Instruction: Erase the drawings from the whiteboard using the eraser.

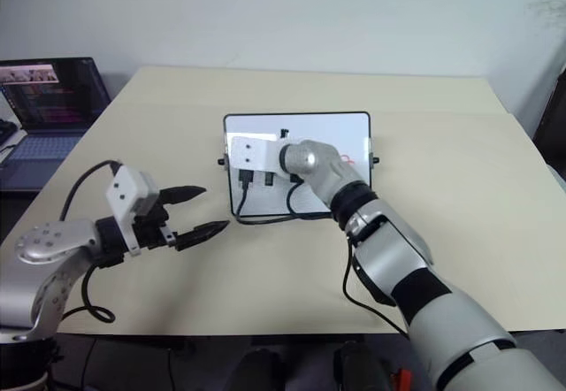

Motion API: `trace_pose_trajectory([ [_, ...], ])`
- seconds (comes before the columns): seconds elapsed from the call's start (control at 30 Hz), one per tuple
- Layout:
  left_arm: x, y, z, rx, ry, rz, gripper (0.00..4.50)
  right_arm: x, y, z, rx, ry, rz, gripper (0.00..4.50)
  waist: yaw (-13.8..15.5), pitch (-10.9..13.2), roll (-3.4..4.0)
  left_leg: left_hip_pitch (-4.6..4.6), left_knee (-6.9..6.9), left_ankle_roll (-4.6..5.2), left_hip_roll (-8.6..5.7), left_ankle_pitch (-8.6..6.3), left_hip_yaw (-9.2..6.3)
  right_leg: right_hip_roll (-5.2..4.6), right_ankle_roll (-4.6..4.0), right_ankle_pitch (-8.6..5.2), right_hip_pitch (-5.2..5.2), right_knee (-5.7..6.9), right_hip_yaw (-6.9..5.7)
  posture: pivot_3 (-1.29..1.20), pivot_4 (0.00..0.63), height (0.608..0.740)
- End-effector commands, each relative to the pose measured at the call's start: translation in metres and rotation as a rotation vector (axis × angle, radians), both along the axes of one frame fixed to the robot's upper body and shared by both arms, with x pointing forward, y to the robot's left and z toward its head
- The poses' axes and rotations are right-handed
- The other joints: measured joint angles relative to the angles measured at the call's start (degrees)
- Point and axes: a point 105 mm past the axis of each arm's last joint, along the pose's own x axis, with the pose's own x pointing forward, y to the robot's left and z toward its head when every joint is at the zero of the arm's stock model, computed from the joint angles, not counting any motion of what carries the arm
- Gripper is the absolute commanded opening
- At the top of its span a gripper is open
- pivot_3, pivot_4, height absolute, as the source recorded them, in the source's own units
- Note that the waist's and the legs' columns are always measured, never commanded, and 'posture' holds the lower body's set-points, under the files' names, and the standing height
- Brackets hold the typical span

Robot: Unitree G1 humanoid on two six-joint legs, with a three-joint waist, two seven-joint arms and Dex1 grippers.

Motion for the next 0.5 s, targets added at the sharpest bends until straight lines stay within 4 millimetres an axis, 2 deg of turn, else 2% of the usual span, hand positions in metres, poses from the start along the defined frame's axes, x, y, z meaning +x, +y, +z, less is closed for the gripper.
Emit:
trace_pose_trajectory([
  [0.03, -0.001, -0.002, 0.009, 0.014, -0.036, -0.020, 4.50, 0.009, -0.017, -0.003, -0.043, 0.015, -0.054, 1.12, 0.0, 0.0, 0.00, 0.00, -0.01, 0.00, -0.02, 0.00, 0.01, 0.00, -0.01, 0.00, 0.00, -0.01, 0.01, 0.00, 0.150, 0.740],
  [0.13, -0.002, -0.002, 0.008, 0.013, -0.036, -0.017, 4.50, 0.002, -0.024, -0.034, -0.143, 0.141, -0.024, 1.12, -0.1, 0.0, -0.02, 0.00, -0.07, 0.00, -0.02, -0.01, 0.01, 0.00, -0.02, -0.01, -0.01, -0.04, 0.03, 0.00, 0.150, 0.740],
  [0.3, -0.002, -0.002, 0.008, 0.012, -0.037, -0.016, 4.50, -0.009, -0.028, -0.061, -0.247, 0.228, 0.023, 1.12, -0.1, 0.0, -0.02, 0.08, -0.11, 0.00, 0.01, -0.02, -0.02, 0.00, -0.01, -0.01, 0.04, -0.03, 0.02, 0.00, 0.150, 0.740],
  [0.4, -0.003, -0.001, 0.008, 0.013, -0.037, -0.017, 4.50, -0.007, -0.027, -0.058, -0.241, 0.195, 0.017, 1.12, 0.0, 0.0, 0.01, 0.36, -0.09, 0.01, 0.01, -0.01, -0.02, 0.00, 0.07, -0.06, 0.28, -0.02, 0.03, 0.00, 0.150, 0.740],
  [0.5, -0.003, -0.001, 0.008, 0.014, -0.035, -0.018, 4.50, 0.010, -0.024, -0.013, -0.104, -0.018, -0.061, 1.12, 0.0, 0.0, 0.05, 0.64, -0.08, 0.03, 0.03, 0.00, -0.04, 0.00, 0.20, -0.16, 0.55, -0.03, 0.01, 0.00, 0.150, 0.740],
])
